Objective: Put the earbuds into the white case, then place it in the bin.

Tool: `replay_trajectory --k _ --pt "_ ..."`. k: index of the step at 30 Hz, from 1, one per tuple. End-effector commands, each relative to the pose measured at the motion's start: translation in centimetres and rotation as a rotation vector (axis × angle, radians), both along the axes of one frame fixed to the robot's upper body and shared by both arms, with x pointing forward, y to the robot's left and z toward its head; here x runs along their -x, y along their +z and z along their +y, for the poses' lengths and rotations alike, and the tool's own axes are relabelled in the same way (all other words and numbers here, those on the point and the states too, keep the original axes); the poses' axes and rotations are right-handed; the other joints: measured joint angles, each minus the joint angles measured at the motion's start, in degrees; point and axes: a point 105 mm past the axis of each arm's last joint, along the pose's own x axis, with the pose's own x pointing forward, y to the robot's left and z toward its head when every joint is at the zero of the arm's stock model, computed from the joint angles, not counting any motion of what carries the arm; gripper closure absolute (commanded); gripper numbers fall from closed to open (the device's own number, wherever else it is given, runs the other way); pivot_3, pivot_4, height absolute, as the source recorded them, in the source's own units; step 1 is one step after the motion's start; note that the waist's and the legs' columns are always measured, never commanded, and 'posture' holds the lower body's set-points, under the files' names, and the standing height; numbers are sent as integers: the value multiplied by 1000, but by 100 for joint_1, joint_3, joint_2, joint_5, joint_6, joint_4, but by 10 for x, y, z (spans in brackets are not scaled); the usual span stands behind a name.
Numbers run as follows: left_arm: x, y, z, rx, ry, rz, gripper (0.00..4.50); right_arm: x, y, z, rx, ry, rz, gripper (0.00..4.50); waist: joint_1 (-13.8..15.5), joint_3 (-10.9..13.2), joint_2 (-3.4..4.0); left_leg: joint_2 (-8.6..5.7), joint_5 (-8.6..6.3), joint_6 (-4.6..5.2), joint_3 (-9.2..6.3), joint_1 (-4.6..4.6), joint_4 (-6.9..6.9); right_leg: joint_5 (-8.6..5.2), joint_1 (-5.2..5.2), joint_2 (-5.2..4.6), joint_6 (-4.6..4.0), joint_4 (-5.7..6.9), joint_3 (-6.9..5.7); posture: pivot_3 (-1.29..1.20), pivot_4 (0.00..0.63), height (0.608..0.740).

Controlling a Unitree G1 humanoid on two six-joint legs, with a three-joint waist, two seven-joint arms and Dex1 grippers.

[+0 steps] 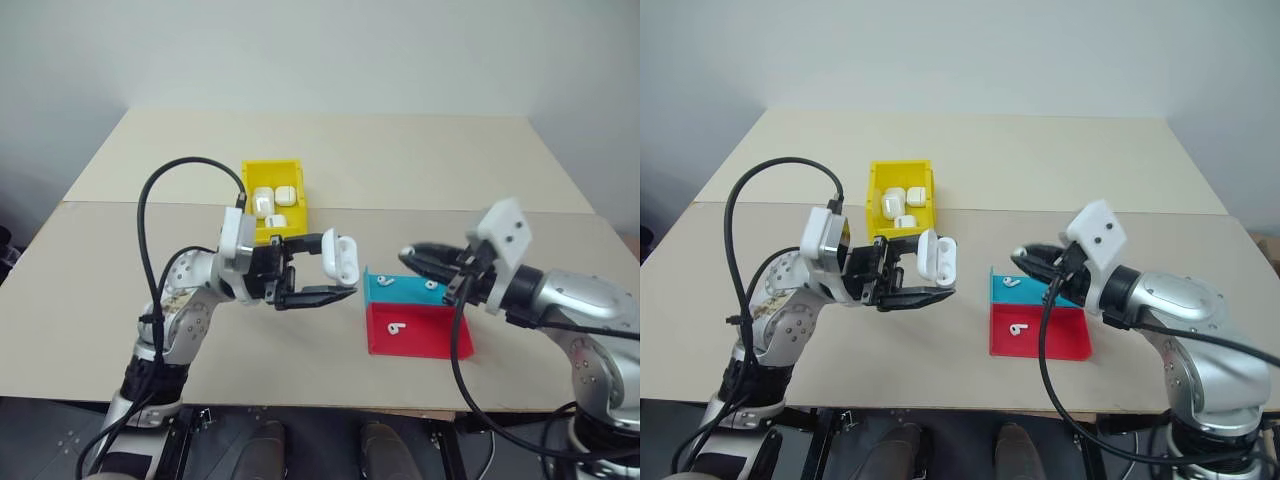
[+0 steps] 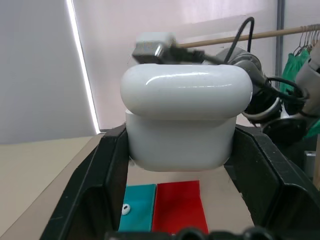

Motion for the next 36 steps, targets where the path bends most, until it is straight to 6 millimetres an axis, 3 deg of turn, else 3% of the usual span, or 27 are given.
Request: replay_trajectory --k 1,5,10,18,36 --pt "1 13 -4 24 -77 5 1732 12 36 5 -190 39 -122 3876 -2 0 1 0 0 0 1 3 0 1 0 0 -1 1 1 0 150 740" --pt "-8 15 -11 -17 -77 28 1732 29 56 15 -303 133 -185 3876 4 0 2 1 0 0 0 4 -5 1 1 0 -1 -3 1 0 150 740" --pt "-14 18 -18 -25 -81 41 1732 40 57 30 -311 193 -182 3876 1 1 2 -4 0 0 0 2 -14 0 -1 -6 -1 -11 1 0 150 740" --pt "-14 17 -23 -35 -98 28 1732 35 52 47 -236 203 -191 3876 -19 0 2 -12 0 0 1 7 -16 0 -1 -2 -2 -7 3 0 150 740" --pt "-7 21 -21 24 -117 -41 1732 20 31 44 -144 144 -156 3876 -2 1 2 -15 0 0 1 3 -17 -1 -2 -6 -1 -12 3 0 150 740"
